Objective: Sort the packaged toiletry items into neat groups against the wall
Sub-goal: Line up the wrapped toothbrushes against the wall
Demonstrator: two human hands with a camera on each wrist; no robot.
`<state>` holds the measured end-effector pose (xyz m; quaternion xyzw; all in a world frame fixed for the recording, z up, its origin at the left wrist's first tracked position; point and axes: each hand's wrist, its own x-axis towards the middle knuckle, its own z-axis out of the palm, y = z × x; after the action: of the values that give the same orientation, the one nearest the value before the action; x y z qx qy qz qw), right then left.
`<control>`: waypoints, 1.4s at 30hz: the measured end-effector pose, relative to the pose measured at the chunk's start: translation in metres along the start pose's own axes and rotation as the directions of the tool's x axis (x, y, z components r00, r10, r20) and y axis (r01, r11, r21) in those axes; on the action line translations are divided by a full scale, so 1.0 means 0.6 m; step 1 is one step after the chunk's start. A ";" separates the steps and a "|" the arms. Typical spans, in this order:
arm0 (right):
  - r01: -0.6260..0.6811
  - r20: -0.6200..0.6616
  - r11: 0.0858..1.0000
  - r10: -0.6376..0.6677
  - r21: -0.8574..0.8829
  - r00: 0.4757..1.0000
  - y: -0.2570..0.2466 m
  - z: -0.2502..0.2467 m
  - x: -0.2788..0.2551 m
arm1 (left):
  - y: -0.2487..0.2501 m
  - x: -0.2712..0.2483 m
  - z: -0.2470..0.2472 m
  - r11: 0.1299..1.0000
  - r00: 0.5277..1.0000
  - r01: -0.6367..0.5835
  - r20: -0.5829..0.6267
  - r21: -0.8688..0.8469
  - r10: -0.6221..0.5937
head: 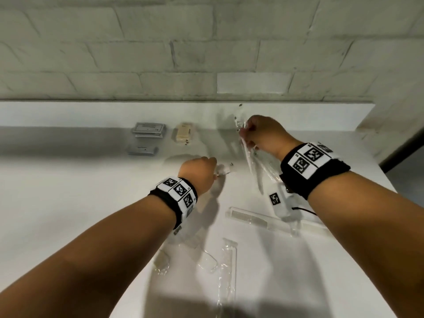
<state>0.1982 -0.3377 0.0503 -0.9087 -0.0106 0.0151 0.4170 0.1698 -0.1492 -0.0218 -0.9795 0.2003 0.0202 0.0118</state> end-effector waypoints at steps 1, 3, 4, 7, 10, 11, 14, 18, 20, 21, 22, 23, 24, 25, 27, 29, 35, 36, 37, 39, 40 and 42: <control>-0.064 0.025 0.998 0.064 -0.020 0.998 0.006 0.011 0.000 | -0.001 0.002 -0.002 0.997 0.998 0.061 0.010 -0.040 -0.060; -0.177 0.059 0.984 0.176 0.010 0.983 0.022 0.031 -0.004 | -0.006 0.005 -0.006 0.981 0.988 0.152 0.053 -0.121 -0.146; -0.212 0.086 0.977 0.214 -0.033 0.973 0.032 0.041 -0.004 | -0.011 0.006 -0.009 0.972 0.983 0.174 0.079 -0.155 -0.163; -0.260 0.156 0.923 0.312 -0.285 0.937 0.055 0.051 -0.018 | -0.031 -0.005 -0.017 0.959 0.981 0.173 0.131 -0.224 -0.146; -0.306 0.227 0.875 0.407 -0.374 0.885 0.065 0.057 -0.038 | -0.047 -0.029 -0.034 0.978 0.961 0.119 0.266 -0.171 -0.071; -0.283 0.239 0.858 0.409 -0.429 0.880 0.062 0.059 -0.044 | -0.047 -0.037 -0.041 0.990 0.937 0.086 0.346 -0.112 -0.042; -0.224 0.223 0.802 0.402 -0.554 0.888 0.047 0.072 -0.053 | -0.038 -0.044 -0.051 1.000 0.871 0.021 0.491 0.021 -0.029; -0.294 0.192 0.782 0.461 -0.549 0.867 0.038 0.093 -0.046 | -0.018 -0.029 -0.039 0.994 0.886 0.089 0.460 -0.060 -0.051; -0.347 0.178 0.806 0.476 -0.479 0.861 0.033 0.098 -0.045 | -0.009 -0.015 -0.034 0.981 0.906 0.131 0.420 -0.145 -0.059; -0.357 0.154 0.817 0.466 -0.452 0.871 0.031 0.098 -0.044 | -0.004 -0.009 -0.034 0.973 0.912 0.142 0.407 -0.182 -0.057; -0.357 0.115 0.827 0.444 -0.433 0.889 0.029 0.099 -0.043 | -0.002 -0.005 -0.036 0.967 0.914 0.148 0.402 -0.206 -0.055; -0.349 0.069 0.838 0.414 -0.420 0.908 0.029 0.098 -0.043 | 0.000 -0.002 -0.037 0.961 0.917 0.153 0.396 -0.232 -0.050; -0.332 0.025 0.848 0.375 -0.413 0.927 0.031 0.098 -0.043 | -0.002 0.002 -0.035 0.954 0.922 0.158 0.384 -0.253 -0.051; -0.308 -0.008 0.858 0.335 -0.412 0.942 0.034 0.097 -0.042 | -0.005 0.004 -0.032 0.954 0.930 0.150 0.363 -0.260 -0.047; -0.240 -0.001 0.861 0.268 -0.449 0.963 0.039 0.099 -0.042 | -0.013 0.005 -0.023 0.966 0.935 0.113 0.353 -0.231 -0.024; -0.186 0.084 0.851 0.259 -0.491 0.962 0.044 0.105 -0.041 | -0.019 0.003 -0.013 0.969 0.922 0.101 0.388 -0.224 -0.006; -0.140 0.145 0.906 0.213 -0.400 0.966 0.038 0.114 -0.032 | -0.022 0.013 -0.014 0.969 0.936 0.047 0.349 -0.243 0.042; -0.133 0.147 0.907 0.206 -0.399 0.967 0.037 0.119 -0.029 | -0.023 0.017 -0.015 0.967 0.940 0.043 0.339 -0.251 0.046; -0.131 0.147 0.911 0.202 -0.391 0.968 0.033 0.124 -0.024 | -0.025 0.021 -0.017 0.965 0.944 0.039 0.326 -0.258 0.049; -0.147 0.157 0.928 0.211 -0.343 0.965 0.028 0.133 -0.016 | -0.031 0.028 -0.020 0.962 0.947 0.047 0.318 -0.270 0.043; -0.166 0.159 0.938 0.222 -0.303 0.962 0.025 0.137 -0.012 | -0.037 0.034 -0.018 0.959 0.948 0.057 0.315 -0.278 0.035; -0.195 0.139 0.953 0.231 -0.232 0.963 0.022 0.141 -0.003 | -0.048 0.044 -0.013 0.947 0.947 0.083 0.321 -0.311 0.022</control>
<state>0.1937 -0.2824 -0.0149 -0.9401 0.0518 0.1339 0.3093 0.2060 -0.1333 -0.0149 -0.9550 0.1746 0.2107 -0.1146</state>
